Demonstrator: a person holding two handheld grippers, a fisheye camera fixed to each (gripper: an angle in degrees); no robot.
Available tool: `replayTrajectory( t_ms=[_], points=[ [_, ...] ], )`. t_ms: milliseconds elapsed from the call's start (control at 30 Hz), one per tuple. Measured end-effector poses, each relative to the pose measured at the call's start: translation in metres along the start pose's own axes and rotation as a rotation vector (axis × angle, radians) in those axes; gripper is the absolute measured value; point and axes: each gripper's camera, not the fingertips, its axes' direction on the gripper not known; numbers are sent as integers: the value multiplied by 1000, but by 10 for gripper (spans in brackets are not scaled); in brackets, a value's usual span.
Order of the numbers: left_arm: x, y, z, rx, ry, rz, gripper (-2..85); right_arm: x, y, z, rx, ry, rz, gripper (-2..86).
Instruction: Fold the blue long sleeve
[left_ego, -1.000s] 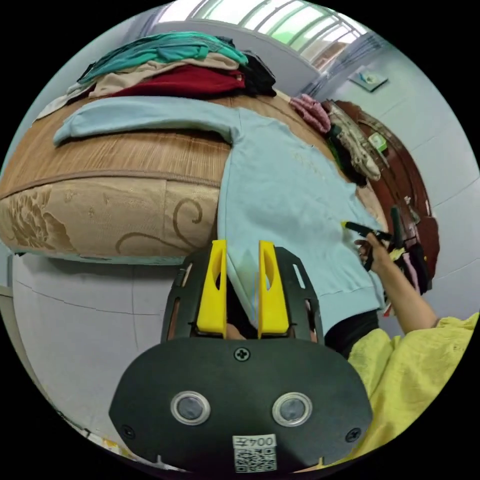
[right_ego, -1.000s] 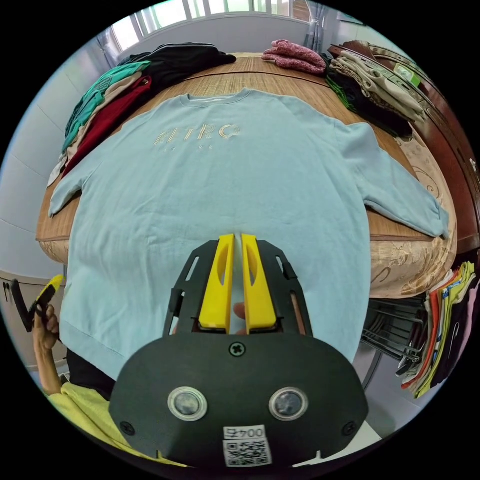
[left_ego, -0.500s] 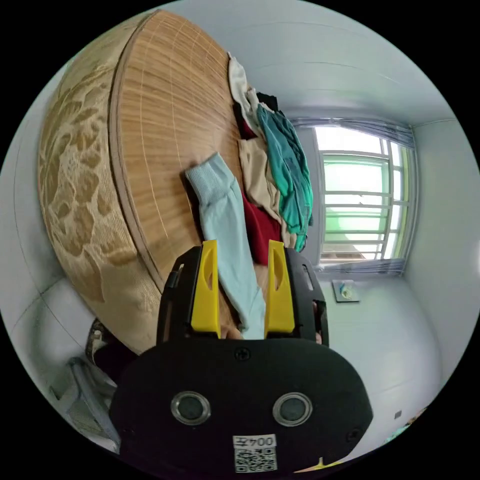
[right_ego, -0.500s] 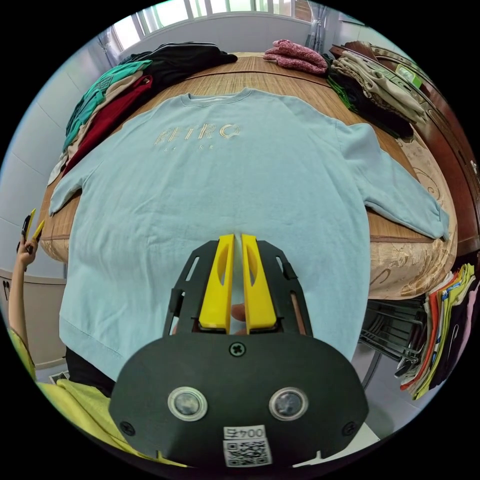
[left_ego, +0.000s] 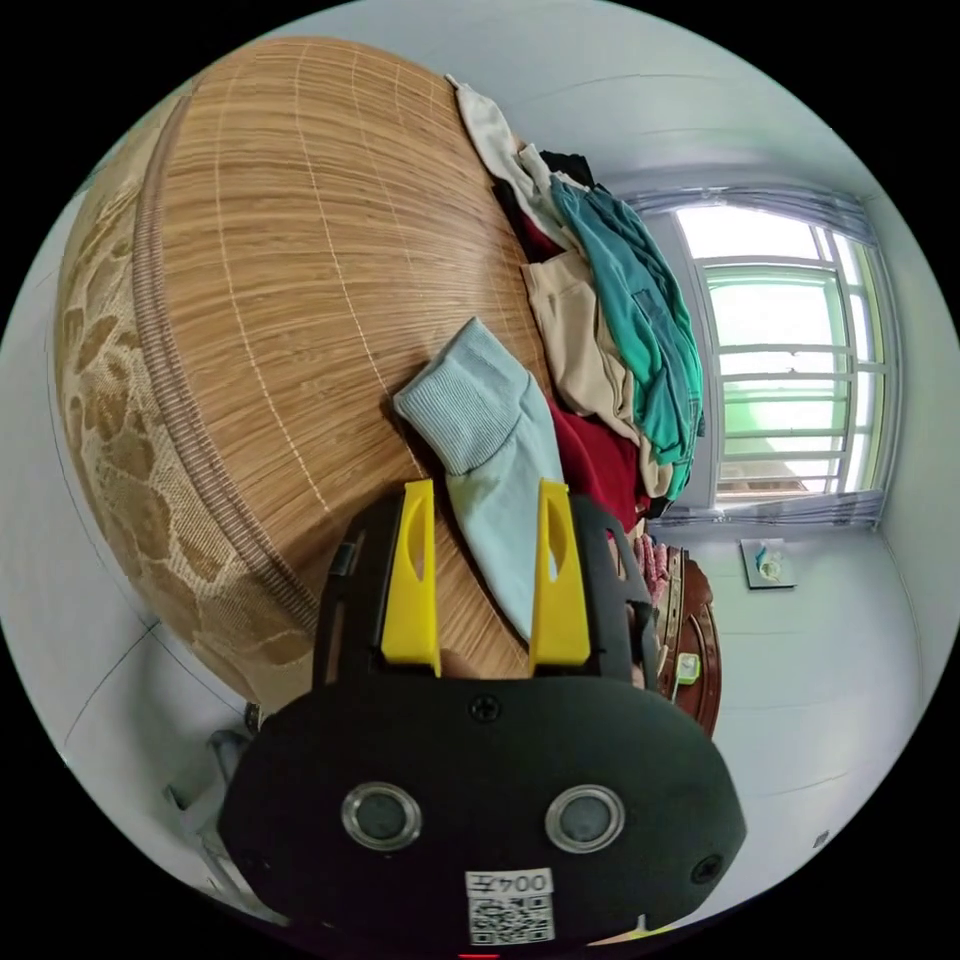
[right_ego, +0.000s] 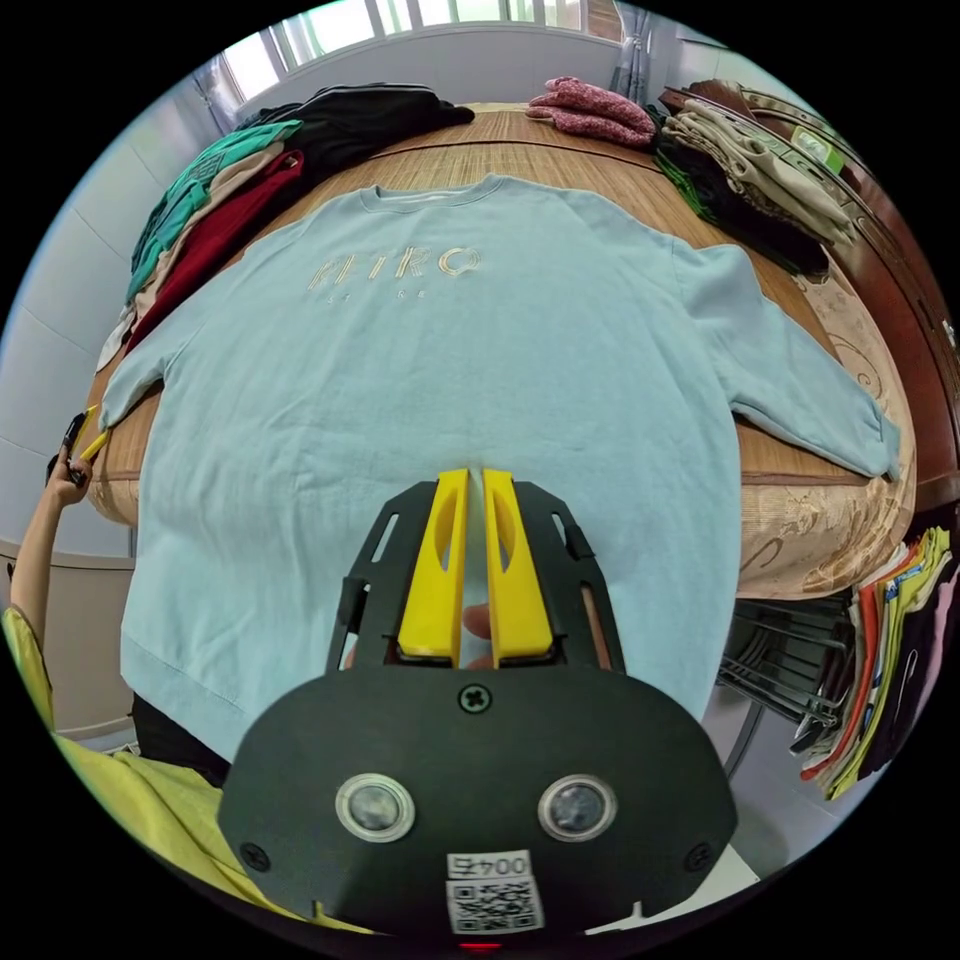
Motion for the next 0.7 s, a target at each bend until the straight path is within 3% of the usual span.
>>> replayTrajectory(
  t_ms=[433,700],
  points=[
    [51,20,0,43,-77,179,66,5,0,-3,0,11,-2,38],
    [198,59,-17,83,-158,481,63,17,1,-7,4,2,0,36]
  ],
)
